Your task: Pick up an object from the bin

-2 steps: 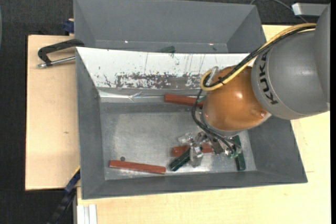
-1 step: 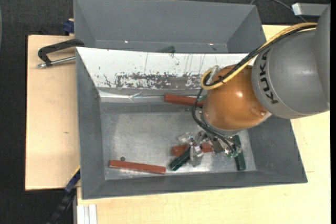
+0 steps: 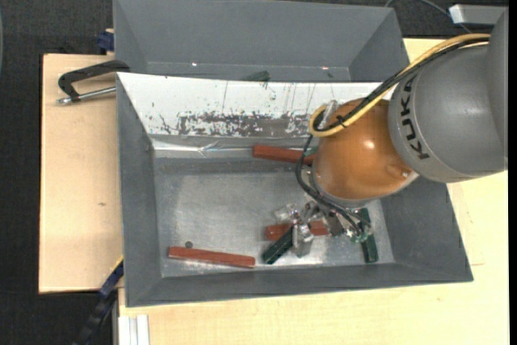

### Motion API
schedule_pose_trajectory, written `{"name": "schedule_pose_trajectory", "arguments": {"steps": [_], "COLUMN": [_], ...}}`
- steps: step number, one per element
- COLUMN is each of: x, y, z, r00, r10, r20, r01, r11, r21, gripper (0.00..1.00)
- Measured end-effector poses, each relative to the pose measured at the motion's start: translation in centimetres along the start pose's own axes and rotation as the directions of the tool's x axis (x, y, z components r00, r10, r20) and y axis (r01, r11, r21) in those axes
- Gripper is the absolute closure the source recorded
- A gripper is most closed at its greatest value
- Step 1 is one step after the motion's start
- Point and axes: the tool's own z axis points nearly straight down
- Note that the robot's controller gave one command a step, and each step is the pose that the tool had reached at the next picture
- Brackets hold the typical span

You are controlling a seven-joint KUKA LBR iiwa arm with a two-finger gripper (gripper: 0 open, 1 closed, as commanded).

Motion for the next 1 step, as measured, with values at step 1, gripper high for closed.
{"name": "schedule_pose_trajectory", "arguments": {"steps": [1], "x": [0.02], "y": [0.03], "z": [-1.96], "r00": [1.0], "r10": [-0.017], "r20": [-0.005], "r01": [0.017], "r11": [1.0], "r21": [-0.003], "gripper": [1.0]}}
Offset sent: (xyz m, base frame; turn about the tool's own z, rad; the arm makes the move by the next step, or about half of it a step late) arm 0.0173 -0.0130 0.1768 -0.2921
